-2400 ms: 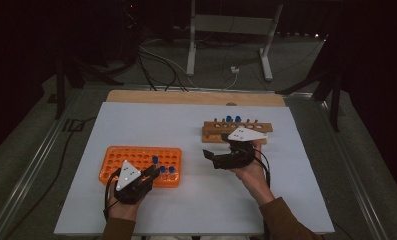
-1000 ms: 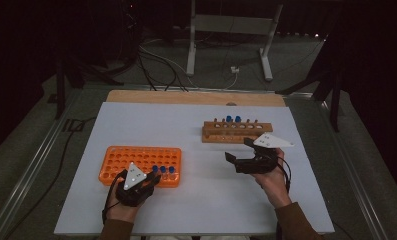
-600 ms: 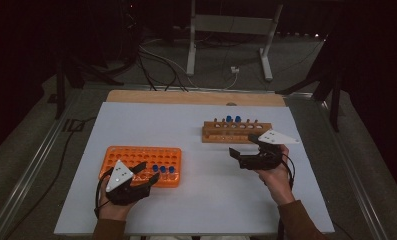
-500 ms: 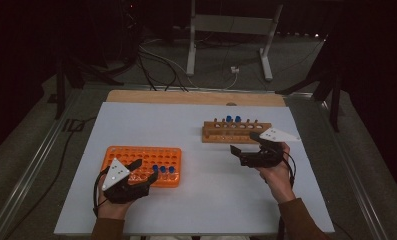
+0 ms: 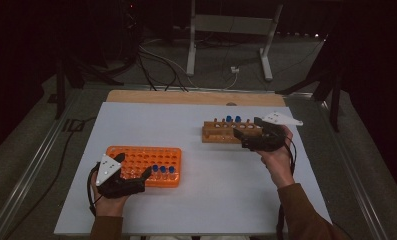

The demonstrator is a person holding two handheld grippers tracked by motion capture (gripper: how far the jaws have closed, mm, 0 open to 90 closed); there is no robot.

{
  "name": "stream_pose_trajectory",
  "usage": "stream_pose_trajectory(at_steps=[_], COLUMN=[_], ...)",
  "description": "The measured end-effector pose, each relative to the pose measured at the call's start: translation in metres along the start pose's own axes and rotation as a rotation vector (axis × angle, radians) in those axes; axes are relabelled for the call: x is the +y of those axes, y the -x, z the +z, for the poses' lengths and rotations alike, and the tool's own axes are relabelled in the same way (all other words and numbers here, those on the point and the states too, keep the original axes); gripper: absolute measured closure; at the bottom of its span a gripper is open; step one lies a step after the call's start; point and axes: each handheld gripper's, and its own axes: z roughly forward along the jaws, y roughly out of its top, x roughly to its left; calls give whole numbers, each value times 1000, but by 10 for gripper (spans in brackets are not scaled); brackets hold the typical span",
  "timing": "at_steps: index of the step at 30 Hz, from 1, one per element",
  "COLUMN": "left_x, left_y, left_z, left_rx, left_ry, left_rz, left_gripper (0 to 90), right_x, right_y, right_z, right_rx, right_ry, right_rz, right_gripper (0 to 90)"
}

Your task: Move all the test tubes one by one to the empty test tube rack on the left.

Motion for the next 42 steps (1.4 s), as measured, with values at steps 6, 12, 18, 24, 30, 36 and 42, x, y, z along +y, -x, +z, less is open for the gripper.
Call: stream_pose_trajectory(at_steps=[6,12,18,24,30,36,42], left_x=[-1,-1,-2,-3,-3,-4,-4], left_y=[-3,-4,-3,-3,-3,-2,-3], left_z=[0,0,2,3,4,4,5], left_rx=[12,5,4,7,13,16,22], left_ry=[-1,3,-3,-7,-9,-12,-15], left_rz=[-12,-18,-17,-19,-27,-25,-27], left_gripper=[21,23,11,11,11,11,12], right_x=[9,8,0,-6,-11,-16,-17], right_y=[13,22,28,31,34,32,28], right_z=[15,36,55,67,76,83,86], right_rx=[-48,-67,-76,-65,-80,-85,-100], right_ry=[-17,-76,-113,-120,-144,-152,-165], right_rz=[29,41,64,90,93,94,70], right_gripper=[132,192,379,545,683,752,754])
